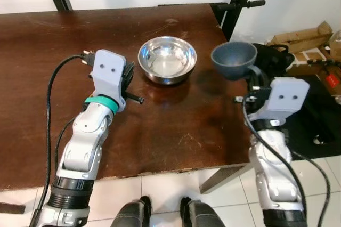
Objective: Setting the table
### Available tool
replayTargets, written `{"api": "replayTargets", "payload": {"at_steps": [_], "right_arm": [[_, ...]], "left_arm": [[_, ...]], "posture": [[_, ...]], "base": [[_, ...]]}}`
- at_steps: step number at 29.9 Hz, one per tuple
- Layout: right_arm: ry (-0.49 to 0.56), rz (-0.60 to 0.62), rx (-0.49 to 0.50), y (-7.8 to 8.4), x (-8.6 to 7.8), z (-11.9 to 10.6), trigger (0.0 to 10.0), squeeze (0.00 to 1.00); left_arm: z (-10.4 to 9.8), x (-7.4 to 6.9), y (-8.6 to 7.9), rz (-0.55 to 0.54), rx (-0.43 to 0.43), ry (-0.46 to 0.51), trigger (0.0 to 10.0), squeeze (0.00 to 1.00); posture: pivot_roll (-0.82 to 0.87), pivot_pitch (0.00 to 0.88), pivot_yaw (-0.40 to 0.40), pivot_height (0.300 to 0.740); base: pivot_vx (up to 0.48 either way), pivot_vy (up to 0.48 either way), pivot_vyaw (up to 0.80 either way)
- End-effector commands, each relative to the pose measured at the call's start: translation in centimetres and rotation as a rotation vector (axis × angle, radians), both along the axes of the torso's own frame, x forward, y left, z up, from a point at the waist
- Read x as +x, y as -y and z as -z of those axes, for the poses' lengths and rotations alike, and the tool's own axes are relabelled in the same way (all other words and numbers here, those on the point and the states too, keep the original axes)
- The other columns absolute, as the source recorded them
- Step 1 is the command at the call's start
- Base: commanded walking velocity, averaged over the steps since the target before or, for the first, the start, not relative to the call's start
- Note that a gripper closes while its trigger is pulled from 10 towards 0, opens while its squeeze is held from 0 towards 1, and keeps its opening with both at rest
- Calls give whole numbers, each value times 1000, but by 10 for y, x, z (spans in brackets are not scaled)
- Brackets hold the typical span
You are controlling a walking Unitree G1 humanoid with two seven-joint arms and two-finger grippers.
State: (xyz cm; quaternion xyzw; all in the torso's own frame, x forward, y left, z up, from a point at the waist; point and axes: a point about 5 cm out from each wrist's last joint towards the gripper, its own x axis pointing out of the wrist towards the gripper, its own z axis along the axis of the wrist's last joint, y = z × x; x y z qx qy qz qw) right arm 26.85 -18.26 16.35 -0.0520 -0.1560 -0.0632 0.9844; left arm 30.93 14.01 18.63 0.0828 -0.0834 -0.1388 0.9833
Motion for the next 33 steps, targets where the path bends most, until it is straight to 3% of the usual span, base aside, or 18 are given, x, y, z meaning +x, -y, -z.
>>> {"api": "replayTargets", "payload": {"at_steps": [1,18,33], "right_arm": [[1,-14,-18,0,-4,-1,10000,0],[18,-15,57,-10,3,-7,10000,0],[16,-12,55,-8,5,-7,10000,0]], "left_arm": [[4,-1,-1,9,17,-18,10000,0],[4,0,1,3,1,-17,10000,0],[5,1,3,5,-5,-15,10000,0]], "posture": [[-14,0,85,740],[-15,0,67,740],[-17,0,64,740]], "base": [[-405,0,0],[-405,0,0],[-403,0,0]]}}
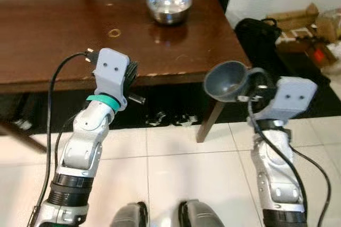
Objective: Setting the table
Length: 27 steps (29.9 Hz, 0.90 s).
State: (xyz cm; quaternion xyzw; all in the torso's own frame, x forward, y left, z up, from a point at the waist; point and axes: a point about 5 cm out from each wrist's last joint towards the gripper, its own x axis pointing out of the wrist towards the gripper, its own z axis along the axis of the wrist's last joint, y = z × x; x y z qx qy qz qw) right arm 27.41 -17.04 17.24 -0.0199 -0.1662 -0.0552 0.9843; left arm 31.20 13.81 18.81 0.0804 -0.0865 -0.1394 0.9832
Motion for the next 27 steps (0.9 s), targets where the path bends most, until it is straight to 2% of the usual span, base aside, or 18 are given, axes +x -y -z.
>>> {"api": "replayTargets", "payload": {"at_steps": [1,16,27], "right_arm": [[-8,14,-5,4,0,2,10000,0],[-12,6,-2,2,2,1,10000,0],[-29,18,37,2,4,1,10000,0]], "left_arm": [[6,-1,1,2,0,-21,10000,0],[7,-1,2,-2,-2,-20,10000,0],[7,0,3,4,0,-18,10000,0]], "posture": [[-17,0,64,740],[-17,0,60,740],[-23,0,68,740]], "base": [[-405,0,0],[-404,0,0],[-404,0,0]]}}
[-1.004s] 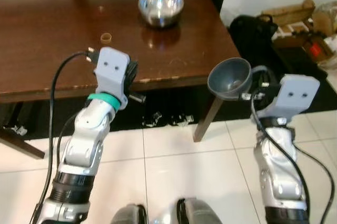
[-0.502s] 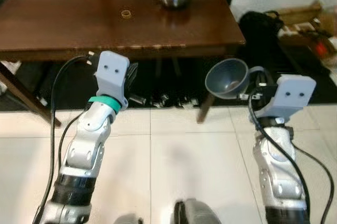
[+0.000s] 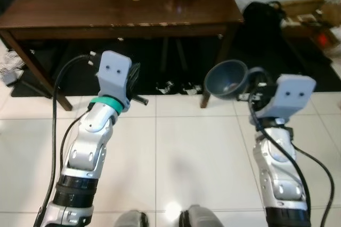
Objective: Setting the table
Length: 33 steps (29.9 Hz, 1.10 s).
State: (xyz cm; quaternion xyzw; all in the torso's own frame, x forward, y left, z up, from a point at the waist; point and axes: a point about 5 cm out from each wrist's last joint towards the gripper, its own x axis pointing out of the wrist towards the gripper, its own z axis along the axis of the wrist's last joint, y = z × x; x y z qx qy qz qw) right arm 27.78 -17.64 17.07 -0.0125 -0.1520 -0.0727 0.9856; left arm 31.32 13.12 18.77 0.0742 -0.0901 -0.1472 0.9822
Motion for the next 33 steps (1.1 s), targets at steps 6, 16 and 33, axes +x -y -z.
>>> {"api": "replayTargets", "payload": {"at_steps": [6,16,33], "right_arm": [[2,-23,58,-3,1,-2,10000,0],[4,-55,108,-3,1,-4,10000,0],[-26,-63,101,-2,2,-1,10000,0]], "left_arm": [[6,0,-2,-9,13,-21,10000,0],[7,-1,-2,-8,11,-22,10000,0],[12,0,1,-12,4,-46,10000,0]], "posture": [[-25,0,71,740],[-25,0,63,740],[-28,0,65,740]], "base": [[-402,0,0],[-179,0,0],[0,0,0]]}}
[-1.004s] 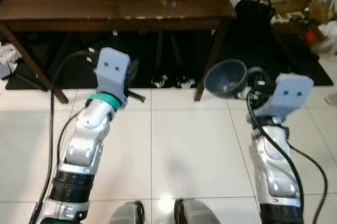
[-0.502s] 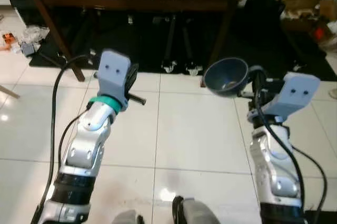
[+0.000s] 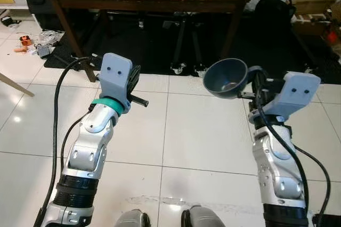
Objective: Setting the table
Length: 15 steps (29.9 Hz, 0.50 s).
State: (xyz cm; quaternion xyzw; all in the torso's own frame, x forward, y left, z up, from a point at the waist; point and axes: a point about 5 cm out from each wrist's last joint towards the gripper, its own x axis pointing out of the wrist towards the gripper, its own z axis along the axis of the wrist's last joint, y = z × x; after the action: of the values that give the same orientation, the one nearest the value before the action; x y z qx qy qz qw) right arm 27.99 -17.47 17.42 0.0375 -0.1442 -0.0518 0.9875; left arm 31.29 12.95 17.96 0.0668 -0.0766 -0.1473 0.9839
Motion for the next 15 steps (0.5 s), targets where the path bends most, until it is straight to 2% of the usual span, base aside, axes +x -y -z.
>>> {"api": "replayTargets", "payload": {"at_steps": [1,2,15], "right_arm": [[-19,-11,6,0,0,3,10000,0],[-19,-11,6,0,0,3,10000,0],[-29,-38,8,-3,1,5,10000,0]], "left_arm": [[4,0,-1,-13,13,-20,10000,0],[4,0,-1,-13,13,-20,10000,0],[9,-1,-6,-89,5,-34,10000,0]], "posture": [[-28,0,65,740],[-28,0,65,740],[-16,0,60,740]], "base": [[0,0,0],[0,0,0],[0,0,794]]}}
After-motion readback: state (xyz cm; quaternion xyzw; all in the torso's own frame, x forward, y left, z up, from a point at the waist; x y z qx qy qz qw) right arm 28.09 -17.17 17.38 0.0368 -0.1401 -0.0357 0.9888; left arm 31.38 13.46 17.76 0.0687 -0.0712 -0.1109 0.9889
